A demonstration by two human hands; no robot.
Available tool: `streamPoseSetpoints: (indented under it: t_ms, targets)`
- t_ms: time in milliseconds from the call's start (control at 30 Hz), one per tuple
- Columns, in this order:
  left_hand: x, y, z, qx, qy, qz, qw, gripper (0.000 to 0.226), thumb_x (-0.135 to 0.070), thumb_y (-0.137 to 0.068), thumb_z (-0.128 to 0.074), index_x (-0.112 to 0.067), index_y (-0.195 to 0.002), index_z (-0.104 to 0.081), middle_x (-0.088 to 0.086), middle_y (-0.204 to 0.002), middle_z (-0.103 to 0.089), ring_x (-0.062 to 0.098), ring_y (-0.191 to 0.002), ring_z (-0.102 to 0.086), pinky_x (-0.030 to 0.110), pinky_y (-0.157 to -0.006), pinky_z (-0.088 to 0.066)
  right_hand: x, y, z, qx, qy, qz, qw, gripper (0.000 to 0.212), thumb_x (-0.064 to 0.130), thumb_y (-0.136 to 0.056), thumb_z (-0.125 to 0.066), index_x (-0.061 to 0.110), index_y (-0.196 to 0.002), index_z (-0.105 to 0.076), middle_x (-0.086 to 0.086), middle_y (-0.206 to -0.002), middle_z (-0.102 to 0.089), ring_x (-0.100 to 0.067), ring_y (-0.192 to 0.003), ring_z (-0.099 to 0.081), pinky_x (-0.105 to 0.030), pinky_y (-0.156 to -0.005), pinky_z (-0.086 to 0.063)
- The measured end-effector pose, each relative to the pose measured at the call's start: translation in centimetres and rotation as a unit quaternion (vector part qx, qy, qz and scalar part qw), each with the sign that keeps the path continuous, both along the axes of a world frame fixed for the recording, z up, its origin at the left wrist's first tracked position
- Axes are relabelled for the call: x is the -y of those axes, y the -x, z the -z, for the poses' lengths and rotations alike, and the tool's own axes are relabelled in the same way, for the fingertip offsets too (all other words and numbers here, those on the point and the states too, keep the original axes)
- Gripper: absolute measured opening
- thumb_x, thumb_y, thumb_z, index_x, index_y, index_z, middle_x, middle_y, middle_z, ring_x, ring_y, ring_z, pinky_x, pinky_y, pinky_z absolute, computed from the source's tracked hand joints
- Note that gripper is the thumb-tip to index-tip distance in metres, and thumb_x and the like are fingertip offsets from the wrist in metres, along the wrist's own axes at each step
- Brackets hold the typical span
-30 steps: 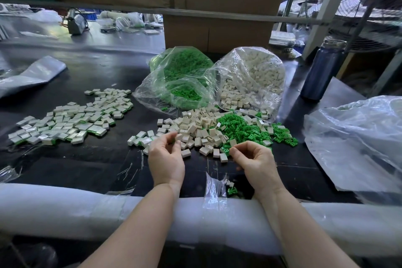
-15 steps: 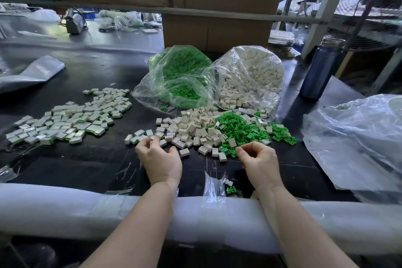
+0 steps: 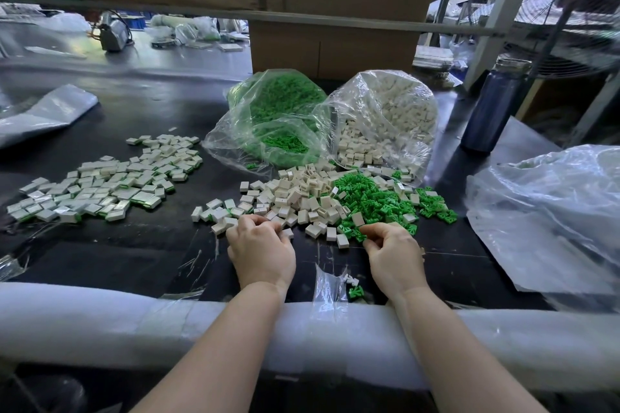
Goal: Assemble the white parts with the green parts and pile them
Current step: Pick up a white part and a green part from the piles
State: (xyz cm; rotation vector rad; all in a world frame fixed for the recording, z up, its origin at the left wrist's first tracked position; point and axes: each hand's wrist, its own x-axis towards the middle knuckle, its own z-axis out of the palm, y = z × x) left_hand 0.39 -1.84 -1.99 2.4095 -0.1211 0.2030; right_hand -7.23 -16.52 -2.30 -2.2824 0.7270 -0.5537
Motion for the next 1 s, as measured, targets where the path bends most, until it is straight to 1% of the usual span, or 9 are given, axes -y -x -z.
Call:
streamPoseSetpoints:
  t_ms: [100,267,333,400,533,633,767,867,1000]
  targets:
    - [-0.1,0.1,0.0,-0.002,-0.018,0.017,1.000,0.021,-0.029,-0.089,-0.059,-0.017,-0.105,-0.067,0.002,-0.125,-0.044,0.024,-0.122,-0.029,0.034,-0.101,-0.027,-0.1,-0.1,-0.2,-0.022,0.016,0.000,1.000,0.023,0.014,-0.091,-0.057,0.016,-0.112,-0.067,-0.001,-0.114,-0.059,-0.016,-0.098,-0.055,-0.016,-0.081,-0.035]
    - [0.1,0.3,0.0,0.010,-0.080,0.054,0.995,0.018,-0.039,-0.089,-0.057,-0.028,-0.103,-0.061,-0.001,-0.115,-0.051,0.022,-0.113,-0.039,0.031,-0.091,-0.031,-0.1,0.1,-0.4,-0.022,0.020,0.013,0.999,0.013,0.018,-0.089,-0.061,0.014,-0.099,-0.067,-0.003,-0.106,-0.061,-0.017,-0.093,-0.055,-0.022,-0.079,-0.039]
    - [0.2,0.4,0.0,0.029,-0.054,0.074,0.995,0.008,-0.034,-0.090,-0.057,-0.028,-0.095,-0.057,-0.004,-0.107,-0.058,0.020,-0.105,-0.045,0.030,-0.087,-0.031,-0.1,0.1,-0.5,-0.022,0.027,0.024,0.999,0.014,0.021,-0.089,-0.061,0.013,-0.100,-0.066,-0.003,-0.105,-0.062,-0.018,-0.093,-0.056,-0.022,-0.075,-0.037]
    - [0.3,0.6,-0.1,0.038,-0.013,0.105,0.994,0.004,-0.026,-0.089,-0.059,-0.026,-0.087,-0.055,-0.002,-0.098,-0.064,0.020,-0.098,-0.052,0.032,-0.088,-0.039,-0.2,0.1,-0.5,-0.031,0.036,0.028,0.999,0.019,0.024,-0.090,-0.061,0.014,-0.105,-0.065,-0.002,-0.108,-0.061,-0.018,-0.094,-0.056,-0.021,-0.072,-0.035]
    - [0.3,0.8,-0.2,0.029,0.023,0.171,0.985,0.010,-0.020,-0.089,-0.060,-0.019,-0.099,-0.061,0.001,-0.098,-0.065,0.020,-0.098,-0.055,0.037,-0.090,-0.046,-0.4,-0.1,-0.7,-0.061,0.057,0.024,0.996,0.024,0.025,-0.092,-0.058,0.016,-0.113,-0.063,-0.001,-0.116,-0.057,-0.019,-0.101,-0.055,-0.024,-0.079,-0.039]
    - [0.4,1.0,-0.4,0.045,0.065,0.223,0.971,0.022,-0.016,-0.089,-0.059,-0.014,-0.111,-0.064,0.000,-0.106,-0.064,0.016,-0.100,-0.057,0.027,-0.094,-0.045,-0.5,-0.1,-0.7,-0.062,0.057,0.027,0.996,0.017,0.020,-0.091,-0.059,0.017,-0.107,-0.064,-0.001,-0.114,-0.057,-0.020,-0.098,-0.055,-0.027,-0.079,-0.041]
    - [0.4,1.3,-0.7,0.044,0.101,0.280,0.954,0.024,-0.010,-0.087,-0.061,-0.010,-0.111,-0.067,0.001,-0.104,-0.063,0.012,-0.093,-0.059,0.016,-0.091,-0.044,-0.5,0.0,-0.6,-0.057,0.061,0.029,0.996,0.008,0.016,-0.090,-0.058,0.017,-0.096,-0.063,0.000,-0.104,-0.062,-0.019,-0.092,-0.054,-0.025,-0.072,-0.036]
    - [0.4,1.3,-0.8,0.026,0.128,0.290,0.948,0.020,-0.009,-0.086,-0.063,-0.010,-0.105,-0.068,0.000,-0.101,-0.063,0.007,-0.087,-0.057,0.005,-0.085,-0.042,-0.5,0.0,-0.6,-0.057,0.061,0.020,0.996,0.014,0.015,-0.091,-0.057,0.017,-0.104,-0.062,-0.001,-0.107,-0.063,-0.020,-0.097,-0.056,-0.029,-0.080,-0.044]
    - [0.4,1.3,-0.8,0.009,0.139,0.303,0.943,0.016,-0.010,-0.086,-0.063,-0.012,-0.101,-0.068,-0.008,-0.091,-0.060,-0.002,-0.080,-0.055,-0.001,-0.079,-0.041,-0.5,0.0,-0.5,-0.063,0.066,0.014,0.996,0.017,0.016,-0.092,-0.056,0.017,-0.108,-0.063,-0.001,-0.112,-0.060,-0.019,-0.102,-0.055,-0.028,-0.084,-0.042]
